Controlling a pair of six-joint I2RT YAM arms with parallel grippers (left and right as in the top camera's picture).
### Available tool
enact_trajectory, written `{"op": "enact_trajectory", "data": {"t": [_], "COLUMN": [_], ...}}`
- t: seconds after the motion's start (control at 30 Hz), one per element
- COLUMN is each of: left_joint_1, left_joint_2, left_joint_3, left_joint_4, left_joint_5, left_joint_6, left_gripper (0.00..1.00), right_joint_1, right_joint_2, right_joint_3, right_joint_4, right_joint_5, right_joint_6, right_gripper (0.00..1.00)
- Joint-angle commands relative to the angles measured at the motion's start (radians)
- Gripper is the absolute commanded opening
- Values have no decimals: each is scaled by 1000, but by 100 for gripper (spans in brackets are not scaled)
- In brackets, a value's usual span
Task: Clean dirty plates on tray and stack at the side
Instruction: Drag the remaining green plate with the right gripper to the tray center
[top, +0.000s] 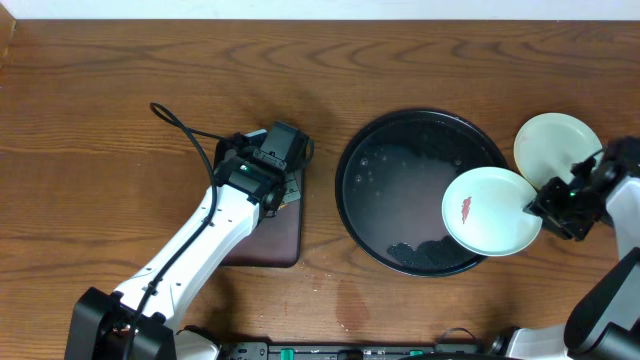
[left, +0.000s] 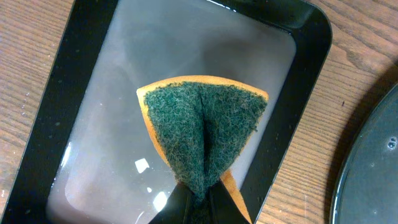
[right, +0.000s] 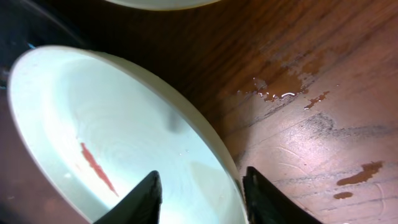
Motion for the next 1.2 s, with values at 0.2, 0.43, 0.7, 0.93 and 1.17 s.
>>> {"op": "enact_trajectory", "data": {"t": [0.2,0.43,0.7,0.93,1.17], "left_joint_1": [5,5,5,5,5], "left_joint_2": [4,4,4,4,4], "left_joint_3": [4,4,4,4,4], "left_joint_4": [-1,-1,-1,0,0], "left_joint_5": [2,2,2,2,2], "left_joint_6": [-12,-12,-12,-13,-12], "left_gripper": [8,8,8,8,8], "right_joint_1": [55,55,56,79,250], "right_joint_2": [-8,-8,-8,-8,-8], "right_joint_3": [-19,-99,-92,-21,-14], "right_joint_4": [-13,51,67,75,211], "right_joint_5": [159,156,46,-127,-148], "right_joint_6": [43,45,54,30,30], "right_gripper": [34,30,1,1,1]}}
